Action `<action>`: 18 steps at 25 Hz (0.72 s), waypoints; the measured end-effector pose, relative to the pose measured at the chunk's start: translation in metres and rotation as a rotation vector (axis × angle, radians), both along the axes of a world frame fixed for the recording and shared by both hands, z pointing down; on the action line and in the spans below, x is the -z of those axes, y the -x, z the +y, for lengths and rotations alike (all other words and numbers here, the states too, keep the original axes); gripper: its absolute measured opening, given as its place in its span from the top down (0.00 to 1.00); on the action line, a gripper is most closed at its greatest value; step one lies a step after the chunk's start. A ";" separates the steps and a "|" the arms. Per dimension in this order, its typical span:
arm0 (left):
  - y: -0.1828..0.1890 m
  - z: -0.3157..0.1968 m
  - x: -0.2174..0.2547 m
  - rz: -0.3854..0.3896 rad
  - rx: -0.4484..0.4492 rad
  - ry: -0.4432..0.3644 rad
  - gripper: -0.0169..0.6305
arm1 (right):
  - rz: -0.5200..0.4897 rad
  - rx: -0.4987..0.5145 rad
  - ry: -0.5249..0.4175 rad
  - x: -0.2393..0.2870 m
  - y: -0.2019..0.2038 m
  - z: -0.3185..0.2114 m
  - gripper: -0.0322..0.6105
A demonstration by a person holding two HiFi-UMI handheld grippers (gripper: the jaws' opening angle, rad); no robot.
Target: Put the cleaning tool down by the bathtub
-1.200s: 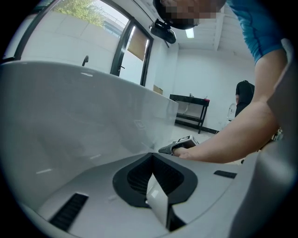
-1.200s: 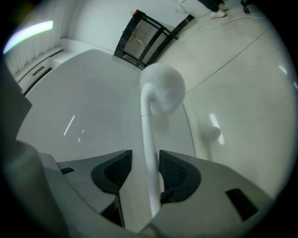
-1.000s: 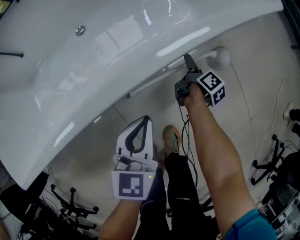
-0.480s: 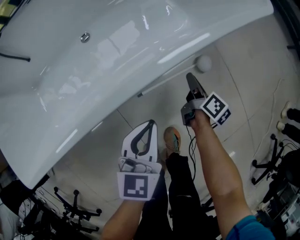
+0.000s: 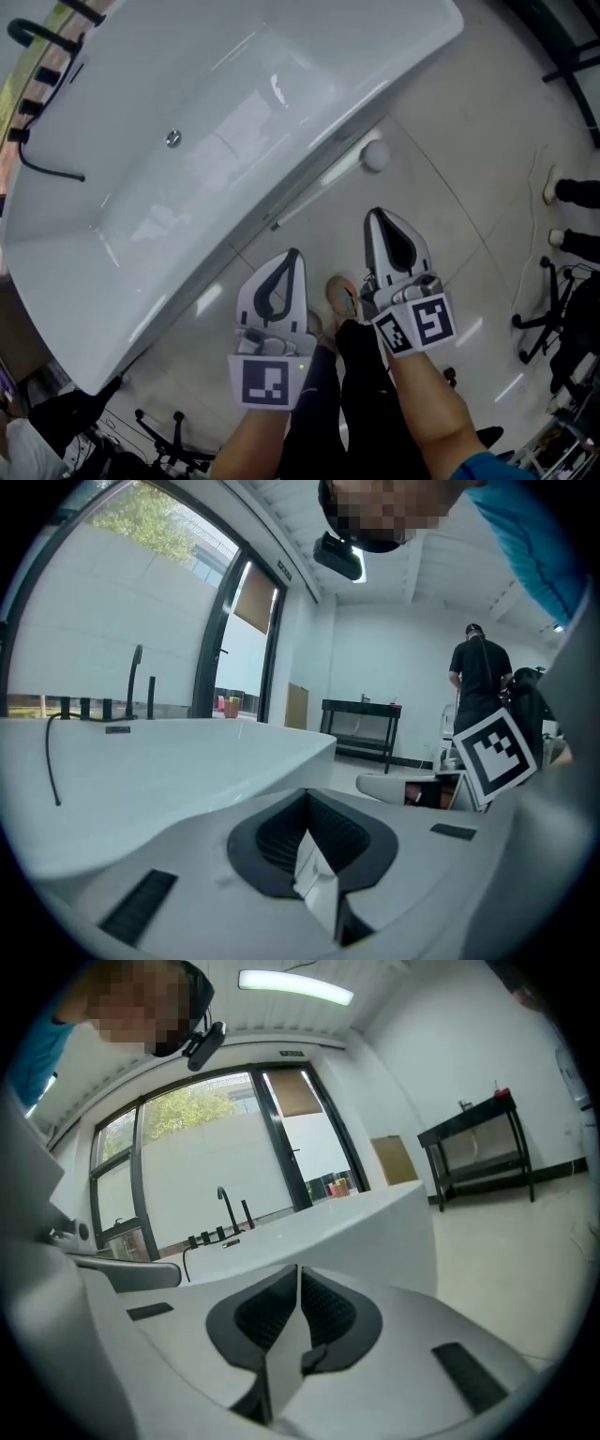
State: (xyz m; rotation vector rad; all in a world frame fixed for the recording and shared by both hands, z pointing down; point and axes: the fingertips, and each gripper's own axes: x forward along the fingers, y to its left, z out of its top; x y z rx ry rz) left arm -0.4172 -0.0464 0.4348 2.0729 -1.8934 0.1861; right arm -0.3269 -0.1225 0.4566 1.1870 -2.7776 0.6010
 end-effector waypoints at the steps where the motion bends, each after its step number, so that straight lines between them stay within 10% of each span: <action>1: -0.006 -0.001 0.012 -0.006 -0.012 -0.007 0.98 | -0.002 -0.004 -0.029 0.019 -0.006 0.003 0.95; 18: -0.214 0.009 0.197 -0.041 -0.282 -0.148 0.98 | 0.135 -0.232 -0.226 0.230 -0.243 0.079 0.97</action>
